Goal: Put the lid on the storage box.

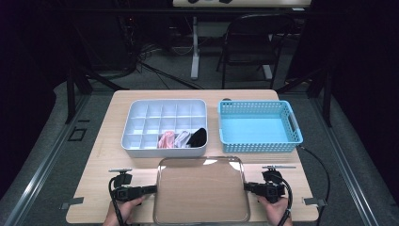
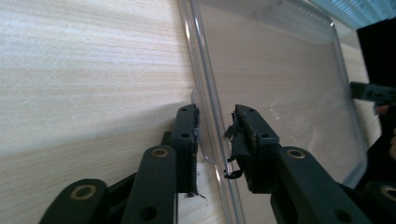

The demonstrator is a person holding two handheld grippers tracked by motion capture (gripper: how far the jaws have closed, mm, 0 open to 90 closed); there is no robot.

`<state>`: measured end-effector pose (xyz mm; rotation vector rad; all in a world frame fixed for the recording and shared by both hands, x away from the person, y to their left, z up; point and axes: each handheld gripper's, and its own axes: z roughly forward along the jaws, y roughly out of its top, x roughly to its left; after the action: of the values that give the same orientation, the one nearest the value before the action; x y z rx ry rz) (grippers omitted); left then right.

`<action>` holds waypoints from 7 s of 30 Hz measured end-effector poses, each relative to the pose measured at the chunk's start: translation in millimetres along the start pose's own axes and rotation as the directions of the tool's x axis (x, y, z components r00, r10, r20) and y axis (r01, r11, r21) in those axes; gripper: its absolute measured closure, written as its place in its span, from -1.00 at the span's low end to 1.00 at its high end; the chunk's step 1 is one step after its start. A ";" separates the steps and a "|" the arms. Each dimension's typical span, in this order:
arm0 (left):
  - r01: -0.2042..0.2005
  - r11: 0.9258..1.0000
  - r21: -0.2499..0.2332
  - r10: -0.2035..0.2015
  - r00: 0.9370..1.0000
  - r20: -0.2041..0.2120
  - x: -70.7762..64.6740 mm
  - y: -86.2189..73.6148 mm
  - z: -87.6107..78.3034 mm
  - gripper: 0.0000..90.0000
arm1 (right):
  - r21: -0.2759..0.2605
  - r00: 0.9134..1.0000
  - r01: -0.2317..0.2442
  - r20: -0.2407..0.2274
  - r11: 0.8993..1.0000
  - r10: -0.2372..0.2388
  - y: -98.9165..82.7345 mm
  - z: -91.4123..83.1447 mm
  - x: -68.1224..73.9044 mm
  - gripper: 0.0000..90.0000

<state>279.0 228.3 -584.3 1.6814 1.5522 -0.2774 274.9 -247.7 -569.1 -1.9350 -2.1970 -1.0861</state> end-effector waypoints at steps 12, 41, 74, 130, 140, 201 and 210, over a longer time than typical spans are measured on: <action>0.080 0.997 -0.002 -0.080 0.993 0.083 13.4 0.8 -0.1 0.63 | 0.000 1.000 0.000 -0.003 1.000 0.000 0.7 0.3 -0.4 0.57; -0.094 0.995 0.041 0.092 0.994 0.065 -0.5 7.8 6.7 0.48 | -0.006 1.000 0.003 -0.003 1.000 -0.003 1.7 1.4 -0.4 0.58; -0.083 0.997 -0.006 0.083 0.986 0.145 2.6 2.7 4.6 0.63 | -0.007 1.000 -0.002 -0.009 1.000 0.002 3.3 -1.4 -6.1 0.52; -0.253 0.955 -0.152 0.263 0.963 0.052 -25.6 25.8 -33.2 0.68 | -0.152 0.983 0.153 -0.075 0.976 -0.166 38.3 -34.5 25.3 0.53; -0.233 0.959 -0.163 0.249 0.965 0.084 -22.1 32.4 -38.0 0.69 | -0.189 0.980 0.168 -0.075 0.967 -0.185 47.2 -39.0 32.0 0.55; -0.210 0.954 -0.215 0.205 0.978 -0.043 10.4 209.7 -94.9 0.66 | -0.200 0.972 0.190 -0.099 0.961 -0.213 222.0 14.5 104.2 0.55; -0.182 0.969 -0.169 0.168 0.981 -0.092 24.2 231.4 -87.0 0.65 | -0.145 0.981 0.135 -0.122 0.980 -0.153 244.5 47.2 98.6 0.54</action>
<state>464.0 325.1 -449.7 1.6914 1.4267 0.0175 486.6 -141.2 -444.3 -1.7134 -2.2757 -1.3769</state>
